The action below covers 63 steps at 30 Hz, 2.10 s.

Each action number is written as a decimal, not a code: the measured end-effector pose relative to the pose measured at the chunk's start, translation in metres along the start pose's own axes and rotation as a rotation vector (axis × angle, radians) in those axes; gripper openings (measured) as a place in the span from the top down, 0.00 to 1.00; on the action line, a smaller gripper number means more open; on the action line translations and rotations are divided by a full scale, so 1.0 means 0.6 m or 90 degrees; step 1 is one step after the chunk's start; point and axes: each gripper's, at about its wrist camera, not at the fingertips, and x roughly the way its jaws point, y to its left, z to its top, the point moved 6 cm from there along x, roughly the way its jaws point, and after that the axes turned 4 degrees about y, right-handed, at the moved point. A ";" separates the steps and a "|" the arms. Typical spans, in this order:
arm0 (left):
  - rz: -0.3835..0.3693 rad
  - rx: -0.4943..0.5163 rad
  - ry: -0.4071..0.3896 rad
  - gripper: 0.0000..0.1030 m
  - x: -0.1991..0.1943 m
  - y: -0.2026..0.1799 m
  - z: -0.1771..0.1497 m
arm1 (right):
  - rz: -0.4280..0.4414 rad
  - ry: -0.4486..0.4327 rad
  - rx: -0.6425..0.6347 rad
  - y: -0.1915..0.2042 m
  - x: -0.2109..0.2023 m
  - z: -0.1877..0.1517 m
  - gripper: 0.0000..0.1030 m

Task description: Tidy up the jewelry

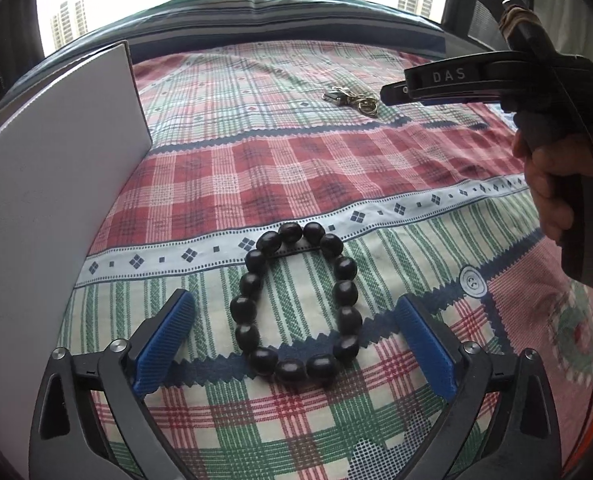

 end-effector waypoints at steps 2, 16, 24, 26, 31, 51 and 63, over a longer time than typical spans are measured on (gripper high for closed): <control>0.007 0.004 0.002 0.02 0.001 -0.002 -0.001 | -0.005 0.007 -0.020 0.011 0.039 0.029 0.52; 0.009 0.002 0.004 0.02 0.001 0.002 -0.002 | 0.048 0.034 -0.038 0.014 0.073 0.033 0.78; 0.011 0.004 0.005 0.01 0.004 0.000 0.000 | 0.085 0.070 -0.020 0.018 -0.069 -0.159 0.78; 0.012 0.006 0.006 0.01 0.007 -0.003 0.001 | 0.074 0.077 0.005 0.011 -0.107 -0.221 0.78; 0.013 0.008 0.008 0.01 0.009 -0.007 0.001 | 0.017 0.046 0.082 -0.003 -0.172 -0.321 0.68; 0.014 0.010 0.008 0.00 0.009 -0.007 0.001 | -0.050 -0.037 0.061 0.006 -0.205 -0.335 0.29; -0.119 0.013 0.034 0.01 -0.023 0.011 -0.019 | 0.013 -0.021 0.088 0.003 -0.208 -0.332 0.29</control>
